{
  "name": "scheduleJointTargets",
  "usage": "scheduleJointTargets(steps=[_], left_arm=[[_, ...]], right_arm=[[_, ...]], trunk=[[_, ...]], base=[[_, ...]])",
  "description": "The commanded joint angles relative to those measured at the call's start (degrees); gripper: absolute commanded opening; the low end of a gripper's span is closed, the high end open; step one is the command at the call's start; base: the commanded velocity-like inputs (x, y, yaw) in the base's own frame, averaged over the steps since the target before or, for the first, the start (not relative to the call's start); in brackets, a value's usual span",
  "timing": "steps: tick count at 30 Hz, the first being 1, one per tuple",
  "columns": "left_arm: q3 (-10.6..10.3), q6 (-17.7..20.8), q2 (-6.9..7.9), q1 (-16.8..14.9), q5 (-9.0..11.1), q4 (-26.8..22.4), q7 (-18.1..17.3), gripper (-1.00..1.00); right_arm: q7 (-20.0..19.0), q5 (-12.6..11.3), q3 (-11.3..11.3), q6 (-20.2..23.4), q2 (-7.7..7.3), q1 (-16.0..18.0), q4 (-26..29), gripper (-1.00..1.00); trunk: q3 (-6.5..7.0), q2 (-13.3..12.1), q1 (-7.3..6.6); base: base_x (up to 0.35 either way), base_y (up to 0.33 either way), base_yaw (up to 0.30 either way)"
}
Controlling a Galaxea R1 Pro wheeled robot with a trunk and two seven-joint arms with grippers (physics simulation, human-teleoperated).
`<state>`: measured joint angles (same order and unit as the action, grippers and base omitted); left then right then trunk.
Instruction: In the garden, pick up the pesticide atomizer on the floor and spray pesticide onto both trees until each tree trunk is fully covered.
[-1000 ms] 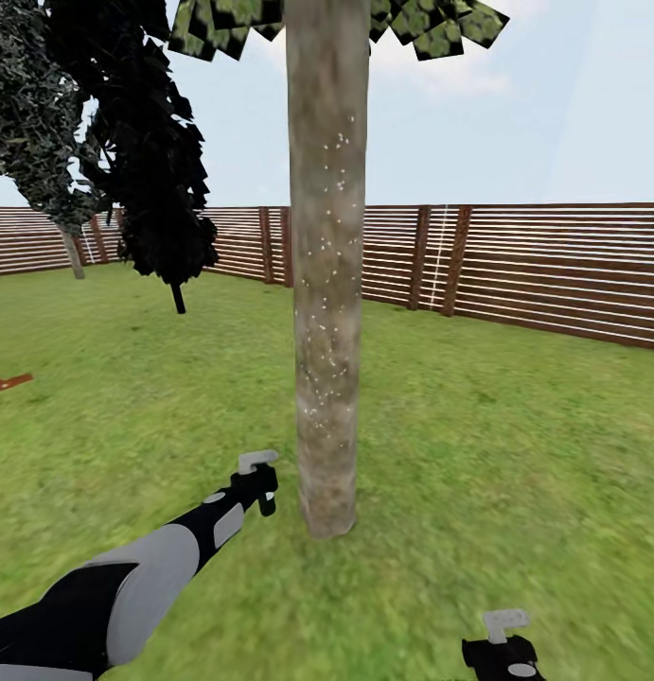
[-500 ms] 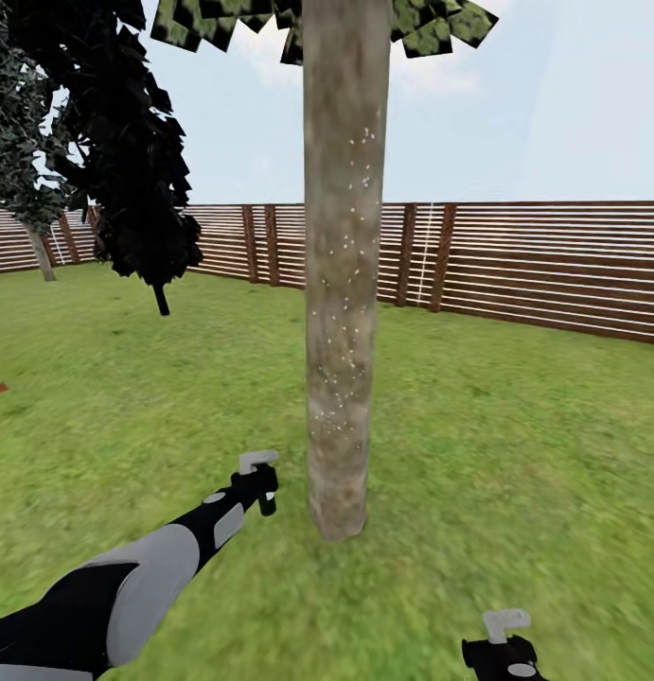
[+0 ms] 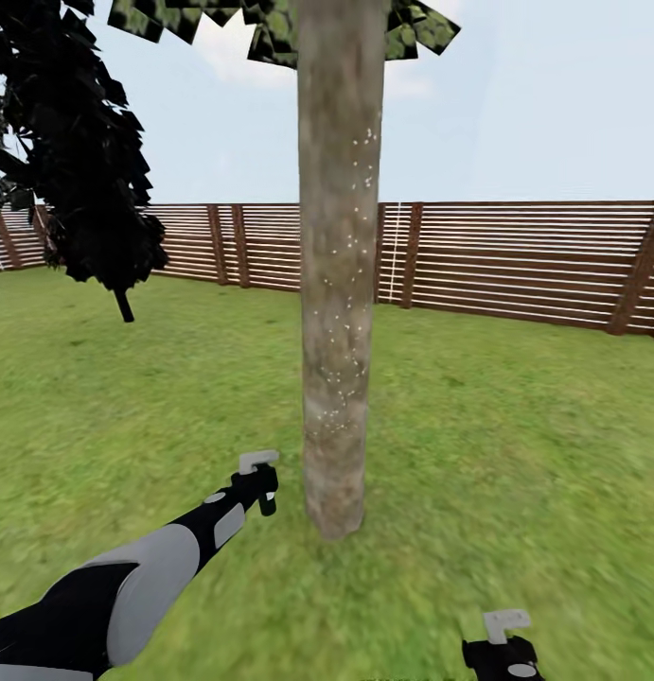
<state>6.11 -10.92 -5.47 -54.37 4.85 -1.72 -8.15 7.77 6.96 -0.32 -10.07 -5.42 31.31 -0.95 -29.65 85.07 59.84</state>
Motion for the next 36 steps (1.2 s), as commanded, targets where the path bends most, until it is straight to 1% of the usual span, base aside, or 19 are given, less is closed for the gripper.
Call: scheduleJointTargets(steps=[1,36], left_arm=[[0.4,-0.1,0.02,0.0,0.5,0.0,-0.5,-1.00],[0.4,-0.1,0.00,0.0,0.5,0.1,-0.5,-1.00]], right_arm=[[0.3,0.6,-0.1,-0.1,0.02,0.1,-0.1,1.00],[0.3,0.6,0.0,0.0,0.06,0.1,-0.1,1.00]], trunk=[[-0.06,0.0,0.00],[-0.10,0.0,0.00]], base=[[0.000,0.350,-0.300],[0.000,0.350,-0.300]])
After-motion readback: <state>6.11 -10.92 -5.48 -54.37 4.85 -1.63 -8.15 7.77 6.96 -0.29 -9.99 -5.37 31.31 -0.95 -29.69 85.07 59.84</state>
